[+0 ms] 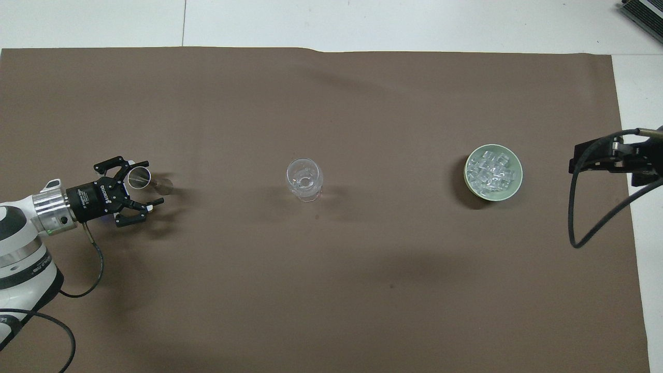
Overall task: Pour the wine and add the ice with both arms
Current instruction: 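Open the left gripper and pull it back from the shot cup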
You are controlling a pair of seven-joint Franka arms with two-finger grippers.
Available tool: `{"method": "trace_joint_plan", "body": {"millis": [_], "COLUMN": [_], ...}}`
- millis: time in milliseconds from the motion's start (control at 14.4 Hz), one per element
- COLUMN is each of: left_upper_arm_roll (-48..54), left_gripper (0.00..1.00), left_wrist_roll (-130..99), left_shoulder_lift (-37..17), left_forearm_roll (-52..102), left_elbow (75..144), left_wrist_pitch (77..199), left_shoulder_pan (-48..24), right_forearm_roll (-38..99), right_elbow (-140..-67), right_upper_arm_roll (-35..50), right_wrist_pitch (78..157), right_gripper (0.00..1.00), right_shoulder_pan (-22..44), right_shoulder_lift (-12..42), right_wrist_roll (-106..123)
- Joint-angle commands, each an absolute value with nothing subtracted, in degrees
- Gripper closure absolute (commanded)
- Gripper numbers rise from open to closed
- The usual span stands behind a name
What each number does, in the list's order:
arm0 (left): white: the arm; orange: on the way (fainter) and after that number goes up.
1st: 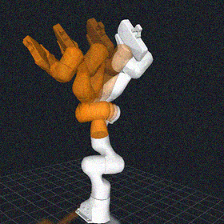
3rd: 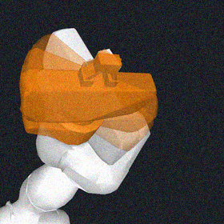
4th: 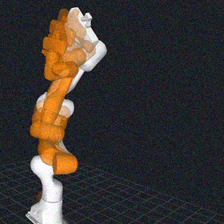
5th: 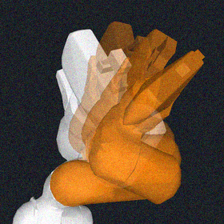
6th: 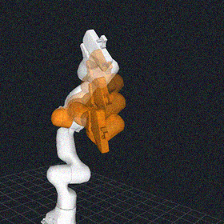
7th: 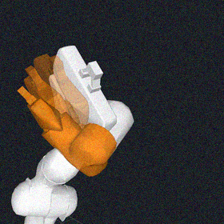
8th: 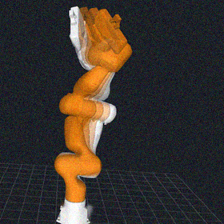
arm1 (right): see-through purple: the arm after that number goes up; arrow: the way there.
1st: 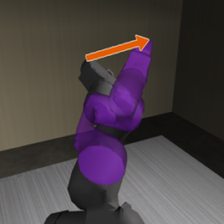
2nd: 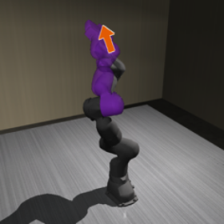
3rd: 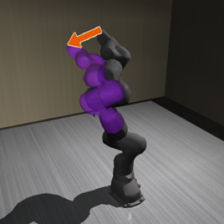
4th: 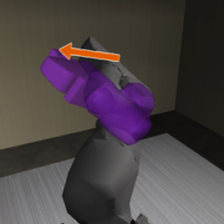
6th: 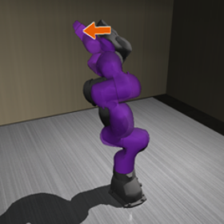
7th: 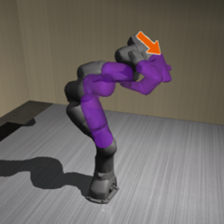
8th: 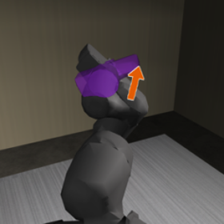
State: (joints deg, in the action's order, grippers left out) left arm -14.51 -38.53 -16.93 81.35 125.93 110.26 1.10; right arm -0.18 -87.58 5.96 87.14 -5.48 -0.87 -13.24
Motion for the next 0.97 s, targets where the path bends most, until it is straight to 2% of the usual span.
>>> {"method": "trace_joint_plan", "body": {"millis": [0,347,902], "left_upper_arm_roll": [-15.12,-16.7,-18.81], "left_gripper": [0.0,0.0,0.0], "left_wrist_roll": [-38.32,-38.23,-34.55], "left_shoulder_lift": [-16.35,-16.35,-16.17], "left_forearm_roll": [76.05,63.57,43.44], "left_elbow": [124.2,120.33,108.21], "left_wrist_pitch": [109.69,108.28,101.35], "left_shoulder_pan": [1.14,1.23,1.41], "right_forearm_roll": [1.49,1.49,1.41], "right_elbow": [-87.63,-87.63,-87.63], "right_upper_arm_roll": [6.24,6.24,6.15], "right_wrist_pitch": [86.84,86.84,87.01], "right_gripper": [0.0,0.0,0.0], "right_shoulder_pan": [-6.42,-6.42,-6.68], "right_shoulder_lift": [-0.97,-0.97,-0.97], "right_wrist_roll": [-11.42,-11.34,-11.6]}}
